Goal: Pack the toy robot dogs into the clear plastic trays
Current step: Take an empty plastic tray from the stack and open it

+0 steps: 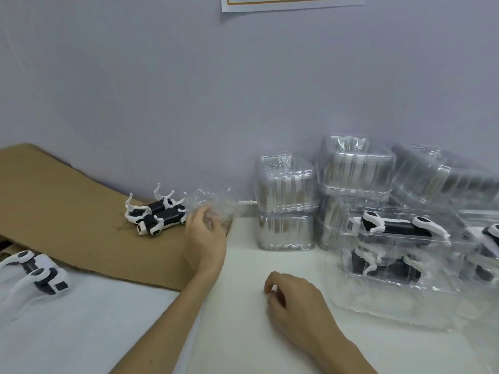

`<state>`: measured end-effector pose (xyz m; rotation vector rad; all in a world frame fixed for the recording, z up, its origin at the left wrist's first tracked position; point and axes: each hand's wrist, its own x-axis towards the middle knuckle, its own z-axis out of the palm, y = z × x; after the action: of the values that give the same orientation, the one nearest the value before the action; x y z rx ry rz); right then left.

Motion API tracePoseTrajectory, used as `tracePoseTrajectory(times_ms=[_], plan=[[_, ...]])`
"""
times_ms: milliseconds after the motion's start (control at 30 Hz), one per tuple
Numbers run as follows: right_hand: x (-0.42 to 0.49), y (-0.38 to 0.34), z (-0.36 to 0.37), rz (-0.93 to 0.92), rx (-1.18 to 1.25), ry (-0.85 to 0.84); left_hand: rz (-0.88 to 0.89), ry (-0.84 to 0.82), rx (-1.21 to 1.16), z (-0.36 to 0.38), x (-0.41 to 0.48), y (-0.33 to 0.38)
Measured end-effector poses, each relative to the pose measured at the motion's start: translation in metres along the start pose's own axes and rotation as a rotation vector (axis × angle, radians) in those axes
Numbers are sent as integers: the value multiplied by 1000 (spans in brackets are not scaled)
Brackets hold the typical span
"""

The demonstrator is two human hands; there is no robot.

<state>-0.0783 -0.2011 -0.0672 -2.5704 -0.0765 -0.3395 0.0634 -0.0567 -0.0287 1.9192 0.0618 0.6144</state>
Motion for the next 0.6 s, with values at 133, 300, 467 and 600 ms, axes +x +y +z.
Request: tracePoseTrajectory(times_ms=[133,300,467,600], plan=[[0,0,0,23,19,-4,17,110,-291,-23,-30,8],[-4,0,-1,47,62,-7,130,61,-554,-63,-68,7],[-2,-17,-32,196,629,315,405,-7,-454,-87,-93,-9],[-1,-24,-91,244,960,496,631,-99,-323,-88,-100,-6]])
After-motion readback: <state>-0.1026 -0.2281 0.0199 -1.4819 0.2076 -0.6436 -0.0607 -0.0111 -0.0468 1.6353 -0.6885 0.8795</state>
